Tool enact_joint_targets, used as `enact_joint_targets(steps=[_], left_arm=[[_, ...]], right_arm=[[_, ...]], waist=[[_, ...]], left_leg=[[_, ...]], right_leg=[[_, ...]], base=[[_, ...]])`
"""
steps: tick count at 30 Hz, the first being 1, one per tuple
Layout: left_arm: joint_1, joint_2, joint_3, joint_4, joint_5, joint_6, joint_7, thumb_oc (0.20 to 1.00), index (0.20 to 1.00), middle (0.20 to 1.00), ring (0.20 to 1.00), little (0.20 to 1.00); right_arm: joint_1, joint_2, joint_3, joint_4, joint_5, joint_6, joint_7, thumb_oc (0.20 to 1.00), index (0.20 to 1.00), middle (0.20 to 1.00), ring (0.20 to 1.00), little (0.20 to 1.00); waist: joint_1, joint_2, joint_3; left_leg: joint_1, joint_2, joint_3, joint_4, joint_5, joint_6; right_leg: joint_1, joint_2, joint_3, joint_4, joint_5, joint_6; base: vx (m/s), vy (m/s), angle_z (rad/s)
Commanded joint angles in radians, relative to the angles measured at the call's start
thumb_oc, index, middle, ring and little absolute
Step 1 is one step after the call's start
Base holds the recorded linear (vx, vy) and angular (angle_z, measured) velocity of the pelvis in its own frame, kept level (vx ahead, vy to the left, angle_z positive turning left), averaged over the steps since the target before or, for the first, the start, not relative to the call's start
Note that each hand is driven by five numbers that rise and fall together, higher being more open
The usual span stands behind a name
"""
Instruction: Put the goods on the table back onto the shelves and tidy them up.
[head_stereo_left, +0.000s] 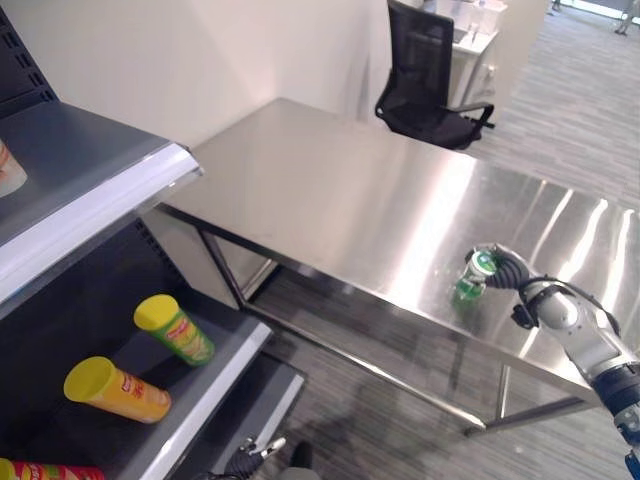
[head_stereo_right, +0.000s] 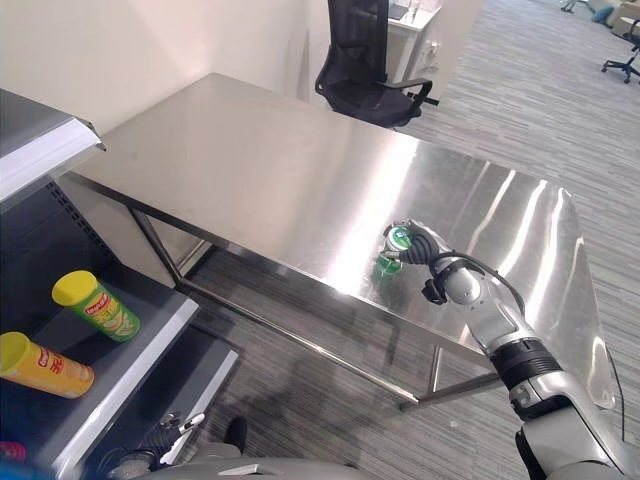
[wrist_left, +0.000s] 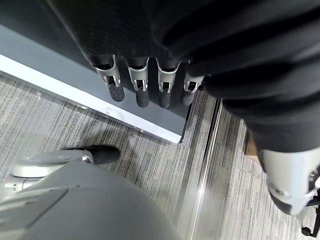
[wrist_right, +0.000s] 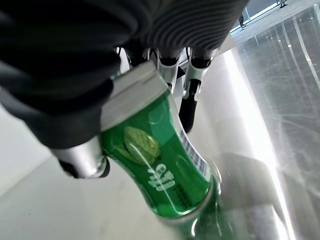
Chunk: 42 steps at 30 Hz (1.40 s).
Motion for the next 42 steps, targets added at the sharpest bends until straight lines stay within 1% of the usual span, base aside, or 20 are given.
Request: enact_joint_targets(steps=[1,6,7,13,20,22,24,27,28,29,30,31,32,33,34,35,37,38,40,42], left_arm=[[-0.066,0.011,-0.020,0.035,-0.053,-0.018,0.012,1.000,1.000,1.000,1.000,1.000],[-0.064,0.012,-0.014,0.033,-0.053,-0.018,0.013,1.000,1.000,1.000,1.000,1.000],[-0.064,0.012,-0.007,0.030,-0.052,-0.019,0.014,1.000,1.000,1.000,1.000,1.000],[-0.059,0.015,0.011,0.021,-0.046,-0.022,0.015,1.000,1.000,1.000,1.000,1.000],[-0.046,0.019,0.029,-0.007,-0.046,-0.025,0.015,1.000,1.000,1.000,1.000,1.000],[-0.044,0.023,0.035,-0.003,-0.042,-0.025,0.013,1.000,1.000,1.000,1.000,1.000],[-0.035,0.032,0.042,-0.010,-0.045,-0.023,0.010,1.000,1.000,1.000,1.000,1.000],[-0.035,0.032,0.042,-0.010,-0.045,-0.023,0.010,1.000,1.000,1.000,1.000,1.000],[-0.038,0.033,0.036,-0.028,-0.079,-0.032,0.013,1.000,1.000,1.000,1.000,1.000],[-0.036,0.033,0.035,-0.042,-0.089,-0.033,0.013,1.000,1.000,1.000,1.000,1.000],[-0.031,0.029,0.028,-0.067,-0.108,-0.035,0.018,1.000,1.000,1.000,1.000,1.000],[-0.039,0.023,0.023,-0.069,-0.117,-0.036,0.020,1.000,1.000,1.000,1.000,1.000],[-0.042,0.017,0.019,-0.082,-0.122,-0.038,0.021,1.000,1.000,1.000,1.000,1.000],[-0.042,0.017,0.019,-0.083,-0.122,-0.038,0.021,1.000,1.000,1.000,1.000,1.000],[-0.053,0.011,0.017,-0.077,-0.116,-0.039,0.023,1.000,1.000,1.000,1.000,1.000],[-0.046,0.009,0.019,-0.082,-0.122,-0.043,0.022,1.000,1.000,1.000,1.000,1.000],[-0.034,0.005,0.026,-0.095,-0.131,-0.043,0.021,1.000,1.000,1.000,1.000,1.000],[-0.020,-0.002,0.038,-0.088,-0.140,-0.043,0.019,1.000,1.000,1.000,1.000,1.000],[-0.017,-0.009,0.053,-0.060,-0.142,-0.039,0.020,1.000,1.000,1.000,1.000,1.000],[-0.017,-0.012,0.065,-0.057,-0.141,-0.040,0.019,1.000,1.000,1.000,1.000,1.000]], right_arm=[[-0.099,-0.025,0.049,0.026,-0.022,-0.008,-0.023,0.200,0.200,0.200,0.200,0.200],[-0.088,-0.050,0.025,-0.004,-0.029,-0.012,-0.032,0.200,0.200,0.200,0.200,0.200],[-0.080,-0.073,-0.002,-0.031,-0.027,-0.020,-0.045,0.200,0.200,0.200,0.200,0.200],[-0.014,-0.134,-0.150,-0.175,0.001,-0.048,-0.097,0.200,0.200,0.200,0.200,0.200],[0.029,-0.177,-0.259,-0.305,0.024,-0.074,-0.123,0.200,0.200,0.200,0.200,0.200],[0.034,-0.174,-0.286,-0.337,0.054,-0.088,-0.127,0.200,0.200,0.200,0.200,0.200],[0.028,-0.180,-0.313,-0.402,0.084,-0.107,-0.125,0.200,0.200,0.200,0.200,0.200],[0.029,-0.180,-0.313,-0.403,0.084,-0.107,-0.125,0.200,0.200,0.200,0.200,0.200],[-0.050,-0.193,-0.258,-0.445,0.131,-0.135,-0.118,0.200,0.200,0.200,0.200,0.200],[-0.063,-0.194,-0.250,-0.451,0.138,-0.137,-0.121,0.200,0.200,0.200,0.200,0.200],[-0.087,-0.196,-0.240,-0.453,0.151,-0.145,-0.129,0.200,0.200,0.200,0.200,0.200],[-0.099,-0.202,-0.236,-0.450,0.153,-0.146,-0.138,0.200,0.200,0.200,0.200,0.200],[-0.101,-0.212,-0.238,-0.452,0.148,-0.143,-0.143,0.200,0.200,0.200,0.200,0.200],[-0.101,-0.212,-0.238,-0.452,0.148,-0.143,-0.143,0.200,0.200,0.200,0.200,0.200],[-0.107,-0.237,-0.242,-0.437,0.130,-0.137,-0.157,0.200,0.200,0.200,0.200,0.200],[-0.120,-0.243,-0.232,-0.429,0.118,-0.131,-0.166,0.200,0.200,0.200,0.200,0.200],[-0.128,-0.242,-0.227,-0.419,0.113,-0.128,-0.169,0.200,0.200,0.200,0.200,0.200],[-0.154,-0.236,-0.208,-0.402,0.108,-0.126,-0.171,0.200,0.200,0.200,0.200,0.200],[-0.171,-0.232,-0.192,-0.396,0.108,-0.127,-0.171,0.200,0.200,0.200,0.200,0.200],[-0.164,-0.232,-0.196,-0.392,0.104,-0.123,-0.169,0.200,0.200,0.200,0.200,0.200]], waist=[[0.023,0.012,-0.010],[0.017,0.013,-0.008],[0.012,0.015,-0.010],[-0.007,0.020,-0.012],[-0.013,0.029,-0.012],[-0.012,0.031,-0.013],[-0.007,0.037,-0.010],[-0.007,0.037,-0.010],[0.021,0.055,0.019],[0.029,0.059,0.028],[0.053,0.074,0.051],[0.059,0.079,0.063],[0.056,0.081,0.072],[0.055,0.081,0.071],[0.045,0.077,0.081],[0.046,0.073,0.071],[0.049,0.077,0.067],[0.049,0.079,0.059],[0.033,0.081,0.042],[0.013,0.086,0.023]], left_leg=[[0.046,0.048,0.021,0.006,-0.105,-0.045],[0.048,0.048,0.024,0.006,-0.107,-0.045],[0.049,0.048,0.028,0.006,-0.109,-0.045],[0.056,0.049,0.039,0.006,-0.113,-0.042],[0.067,0.055,0.054,0.006,-0.117,-0.042],[0.071,0.061,0.061,0.006,-0.116,-0.045],[0.065,0.086,0.054,0.006,-0.100,-0.066],[0.065,0.086,0.053,0.006,-0.100,-0.066],[0.042,0.157,0.003,0.026,-0.036,-0.126],[0.036,0.166,-0.010,0.033,-0.023,-0.136],[0.015,0.192,-0.043,0.028,0.044,-0.164],[-0.018,0.204,-0.047,0.022,0.111,-0.175],[-0.056,0.207,-0.029,0.017,0.149,-0.175],[-0.058,0.207,-0.031,0.017,0.150,-0.175],[-0.118,0.230,0.082,0.006,0.206,-0.175],[-0.109,0.253,0.143,0.012,0.190,-0.175],[-0.089,0.264,0.157,0.017,0.185,-0.175],[-0.034,0.292,0.178,0.070,0.173,-0.175],[0.029,0.314,0.216,0.138,0.160,-0.175],[0.086,0.316,0.250,0.190,0.136,-0.173]], right_leg=[[0.000,-0.054,-0.014,0.022,-0.024,0.034],[-0.001,-0.054,-0.011,0.022,-0.024,0.034],[-0.002,-0.055,-0.007,0.022,-0.023,0.035],[-0.005,-0.055,0.004,0.023,-0.025,0.035],[-0.010,-0.053,0.025,0.019,-0.022,0.036],[-0.012,-0.047,0.031,0.019,-0.029,0.032],[-0.007,-0.021,0.028,0.020,-0.052,0.017],[-0.006,-0.021,0.028,0.020,-0.052,0.017],[0.018,0.060,0.007,0.012,-0.111,-0.038],[0.023,0.075,0.003,0.011,-0.122,-0.046],[0.027,0.101,-0.015,0.011,-0.147,-0.063],[0.023,0.105,-0.036,0.011,-0.155,-0.063],[0.018,0.103,-0.051,0.011,-0.159,-0.065],[0.016,0.103,-0.052,0.011,-0.159,-0.065],[0.003,0.097,-0.090,0.011,-0.161,-0.065],[-0.014,0.084,-0.101,0.011,-0.170,-0.062],[-0.025,0.075,-0.114,0.011,-0.164,-0.062],[-0.051,0.057,-0.136,0.011,-0.150,-0.071],[-0.073,0.045,-0.172,0.011,-0.134,-0.074],[-0.093,0.036,-0.208,0.011,-0.120,-0.076]], base=[[0.00,0.000,0.00],[0.00,0.000,0.00],[0.00,0.000,0.00],[0.00,0.000,-0.01],[0.00,-0.013,-0.06],[-0.01,-0.078,-0.17],[-0.03,-0.160,-0.12],[-0.03,-0.176,0.06],[-0.11,-0.516,0.15],[-0.17,-0.676,0.49],[-0.15,-0.277,0.58],[-0.20,-0.211,0.66],[-0.15,-0.051,0.82],[-0.21,-0.078,1.23],[-0.19,-0.135,1.04],[-0.25,-0.123,0.79],[-0.15,-0.009,0.88],[-0.20,0.021,0.62],[-0.23,0.020,0.05],[-0.16,0.000,0.38]])
